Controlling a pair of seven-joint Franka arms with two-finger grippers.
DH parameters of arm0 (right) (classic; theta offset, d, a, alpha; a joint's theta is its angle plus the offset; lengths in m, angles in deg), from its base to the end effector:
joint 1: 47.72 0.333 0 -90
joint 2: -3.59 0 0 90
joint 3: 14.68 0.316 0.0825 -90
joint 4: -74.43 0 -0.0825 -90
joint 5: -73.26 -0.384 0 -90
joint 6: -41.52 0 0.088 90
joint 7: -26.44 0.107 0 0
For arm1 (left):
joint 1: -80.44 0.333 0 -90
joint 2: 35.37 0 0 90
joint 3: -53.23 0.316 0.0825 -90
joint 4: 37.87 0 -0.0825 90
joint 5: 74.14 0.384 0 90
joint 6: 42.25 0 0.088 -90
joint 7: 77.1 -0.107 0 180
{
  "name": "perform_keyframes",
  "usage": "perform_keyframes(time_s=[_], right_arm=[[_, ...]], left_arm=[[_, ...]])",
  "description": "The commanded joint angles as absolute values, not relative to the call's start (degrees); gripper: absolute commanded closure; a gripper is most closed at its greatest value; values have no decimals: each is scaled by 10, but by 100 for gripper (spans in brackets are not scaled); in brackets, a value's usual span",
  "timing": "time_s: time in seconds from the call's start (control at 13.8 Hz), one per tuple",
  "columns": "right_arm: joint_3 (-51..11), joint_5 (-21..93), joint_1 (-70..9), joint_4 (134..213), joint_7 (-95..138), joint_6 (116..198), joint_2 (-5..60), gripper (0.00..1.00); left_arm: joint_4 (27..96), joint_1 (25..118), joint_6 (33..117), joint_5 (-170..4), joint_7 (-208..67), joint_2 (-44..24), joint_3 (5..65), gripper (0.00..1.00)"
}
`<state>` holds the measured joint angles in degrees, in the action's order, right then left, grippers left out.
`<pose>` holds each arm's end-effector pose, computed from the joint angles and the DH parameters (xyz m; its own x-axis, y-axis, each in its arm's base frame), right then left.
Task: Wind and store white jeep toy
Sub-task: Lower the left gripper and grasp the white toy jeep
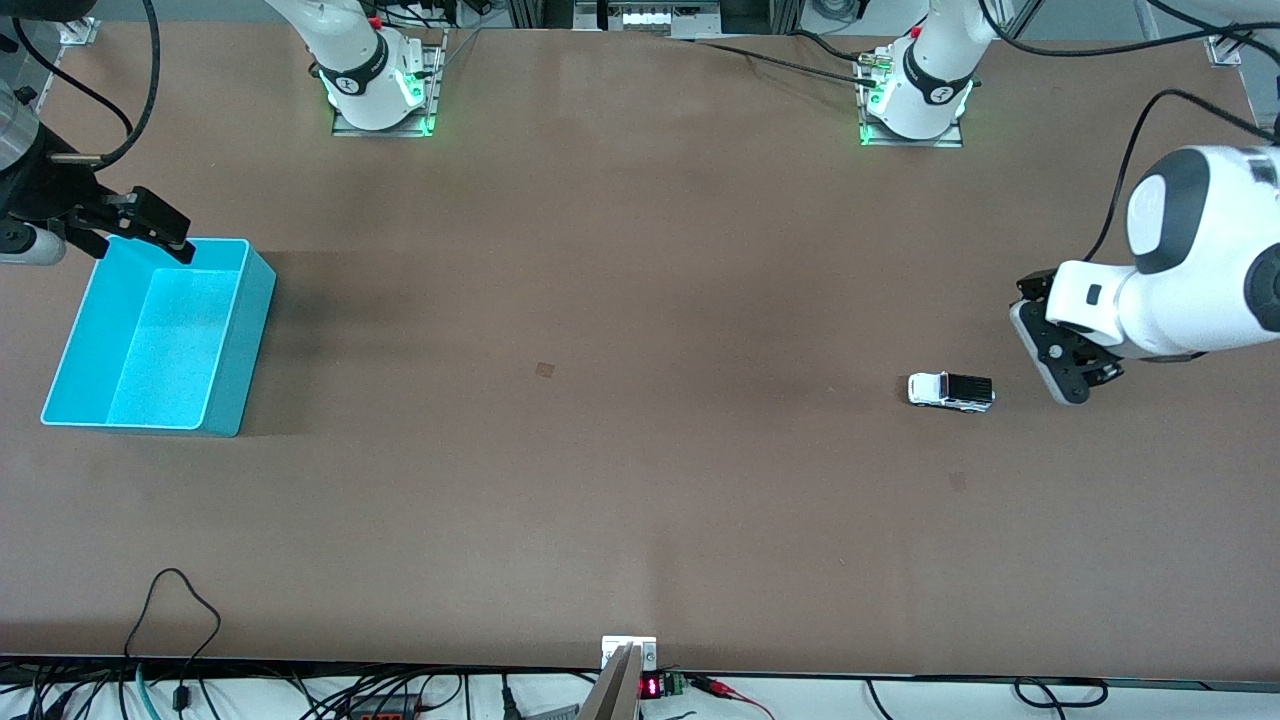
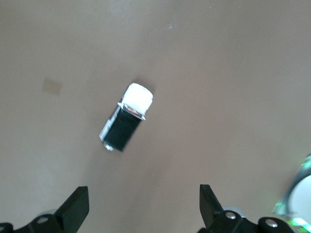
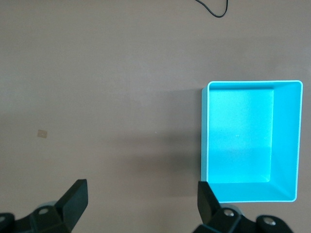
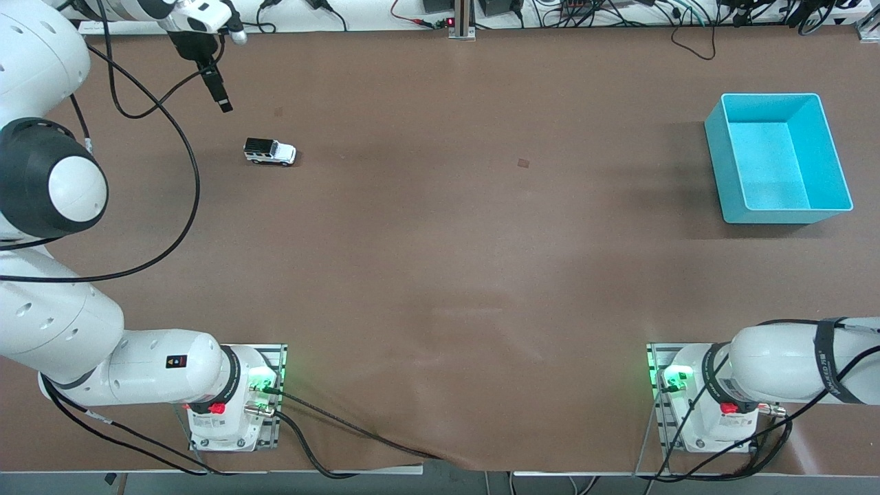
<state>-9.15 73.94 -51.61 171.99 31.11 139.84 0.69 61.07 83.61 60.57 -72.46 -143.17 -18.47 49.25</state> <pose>0.5503 0.0159 0.6025 0.9966 -0.0510 0.0647 -0.0519 -0.9986 0.0115 0.6140 -0.0031 0.3946 0.3733 -0.9226 -0.0968 -0.9002 -0.3855 0.2027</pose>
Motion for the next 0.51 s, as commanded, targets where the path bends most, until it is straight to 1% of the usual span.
perform_keyframes(time_s=[0.0, 0.22, 0.43], right_arm=[[-92, 741, -515, 1734, 305, 1396, -8, 0], [-92, 741, -515, 1734, 305, 1396, -8, 0], [-92, 741, -515, 1734, 305, 1395, -8, 0]], left_arm=[[666, 837, 690, -719, -1540, -181, 493, 0], [735, 832, 812, -714, -1622, -160, 489, 0], [766, 850, 900, -709, -1700, -140, 489, 0]])
